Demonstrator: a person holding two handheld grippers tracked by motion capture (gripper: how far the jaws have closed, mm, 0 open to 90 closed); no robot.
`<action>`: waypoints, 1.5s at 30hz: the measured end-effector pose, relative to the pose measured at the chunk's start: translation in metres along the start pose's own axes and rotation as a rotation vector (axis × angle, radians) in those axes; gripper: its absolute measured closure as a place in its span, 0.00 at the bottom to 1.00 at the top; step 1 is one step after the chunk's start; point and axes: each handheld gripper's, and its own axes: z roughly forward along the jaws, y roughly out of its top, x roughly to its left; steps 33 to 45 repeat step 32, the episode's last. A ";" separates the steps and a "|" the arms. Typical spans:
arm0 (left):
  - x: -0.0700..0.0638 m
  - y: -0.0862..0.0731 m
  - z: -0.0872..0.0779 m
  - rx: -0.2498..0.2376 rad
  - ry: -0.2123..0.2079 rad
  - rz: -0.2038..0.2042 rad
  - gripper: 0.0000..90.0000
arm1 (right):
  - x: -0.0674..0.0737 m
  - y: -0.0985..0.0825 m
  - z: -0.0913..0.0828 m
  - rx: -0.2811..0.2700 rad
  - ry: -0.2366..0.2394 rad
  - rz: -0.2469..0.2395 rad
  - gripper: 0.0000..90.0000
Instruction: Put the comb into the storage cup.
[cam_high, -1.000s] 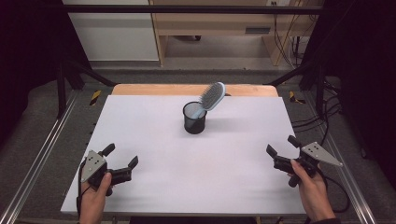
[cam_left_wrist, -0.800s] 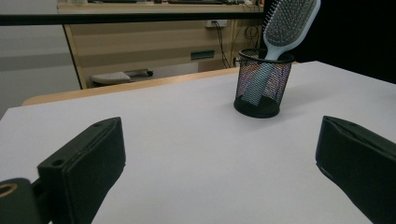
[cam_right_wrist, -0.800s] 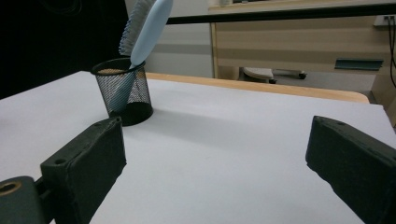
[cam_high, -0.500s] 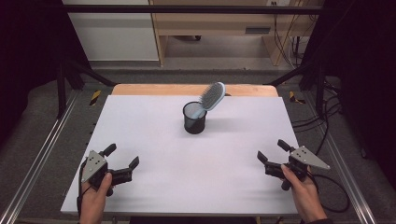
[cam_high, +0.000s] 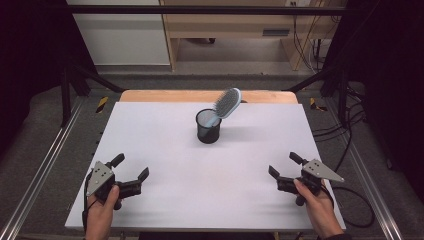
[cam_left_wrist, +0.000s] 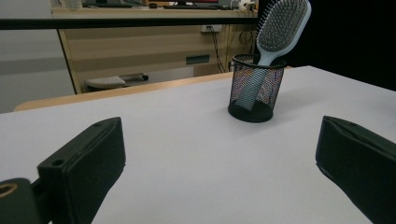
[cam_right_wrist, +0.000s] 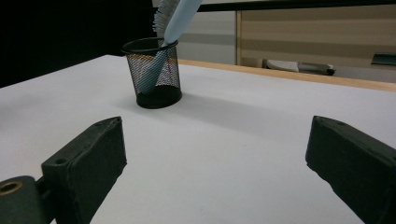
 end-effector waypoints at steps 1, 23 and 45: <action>0.000 0.000 0.000 -0.002 0.000 0.000 0.02 | 0.000 0.000 0.000 0.000 0.002 -0.001 0.06; 0.001 0.004 -0.003 -0.065 -0.012 -0.016 0.02 | 0.019 -0.003 0.017 -0.004 0.082 -0.045 0.04; -0.003 0.004 -0.001 -0.060 -0.022 -0.011 0.02 | 0.024 -0.003 0.030 0.016 0.087 -0.067 0.04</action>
